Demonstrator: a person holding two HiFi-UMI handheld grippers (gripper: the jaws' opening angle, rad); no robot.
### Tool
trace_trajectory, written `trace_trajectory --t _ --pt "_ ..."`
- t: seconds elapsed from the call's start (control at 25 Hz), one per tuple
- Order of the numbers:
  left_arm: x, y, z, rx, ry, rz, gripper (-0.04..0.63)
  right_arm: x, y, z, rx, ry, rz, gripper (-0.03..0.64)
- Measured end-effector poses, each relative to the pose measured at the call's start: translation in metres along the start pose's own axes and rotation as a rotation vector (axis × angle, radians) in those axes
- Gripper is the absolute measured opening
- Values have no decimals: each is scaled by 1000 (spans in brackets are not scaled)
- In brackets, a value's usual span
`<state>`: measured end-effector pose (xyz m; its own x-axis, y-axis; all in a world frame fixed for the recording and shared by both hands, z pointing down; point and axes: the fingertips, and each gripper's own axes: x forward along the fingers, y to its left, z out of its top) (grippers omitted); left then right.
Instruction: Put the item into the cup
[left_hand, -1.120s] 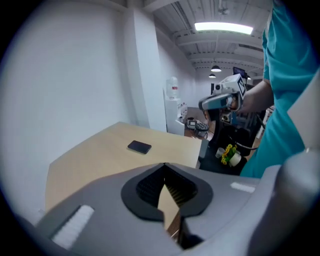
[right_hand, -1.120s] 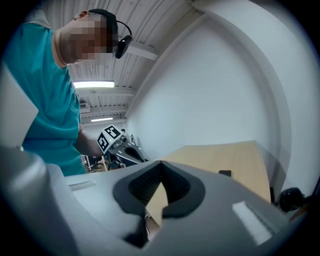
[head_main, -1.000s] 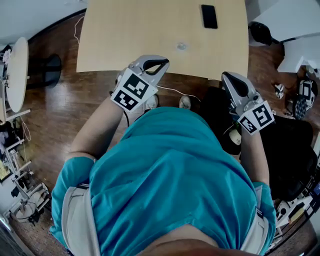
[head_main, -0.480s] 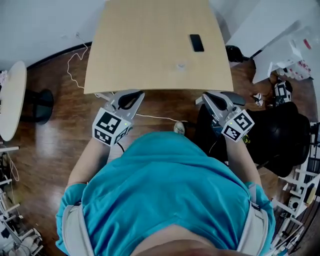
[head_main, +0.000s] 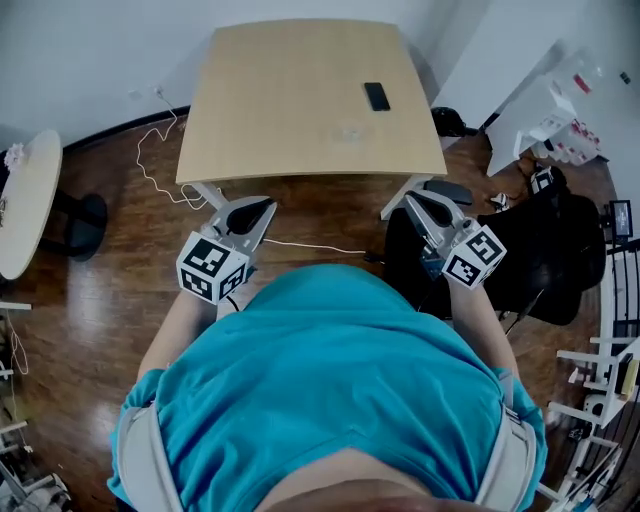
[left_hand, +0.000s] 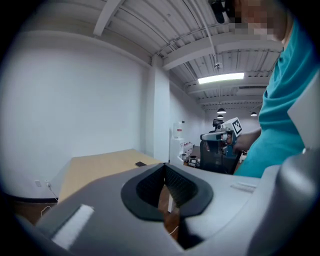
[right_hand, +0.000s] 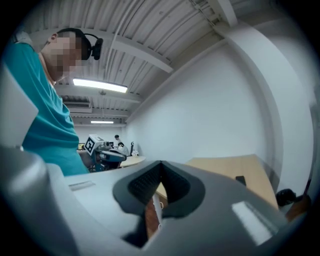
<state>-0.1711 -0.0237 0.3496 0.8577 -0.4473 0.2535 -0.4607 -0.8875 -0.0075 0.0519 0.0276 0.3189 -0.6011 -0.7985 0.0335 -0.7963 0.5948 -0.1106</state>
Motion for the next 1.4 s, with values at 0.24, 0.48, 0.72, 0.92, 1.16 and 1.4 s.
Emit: trace_trajectory --t 0.24,0.48,0.72,0.92,1.16,1.4 --pt "5 -92 4 -37 -11 33 5 -94 30 -14 -52 18 61 2" --pt "10 -199 -1 -30 -7 33 5 -177 58 -48 -54 45 130 2" --pt "-13 -246 2 -34 -78 38 5 -213 75 -52 30 14 143 2" --pt "-53 -236 -5 -216 -205 43 5 -213 94 -49 41 -13 131 2" --pt "-94 -216 -19 -210 -216 59 5 -189 111 -63 70 -7 87 0" --pt "-106 -197 -24 -230 -224 56 5 -167 119 -68 16 51 83 0"
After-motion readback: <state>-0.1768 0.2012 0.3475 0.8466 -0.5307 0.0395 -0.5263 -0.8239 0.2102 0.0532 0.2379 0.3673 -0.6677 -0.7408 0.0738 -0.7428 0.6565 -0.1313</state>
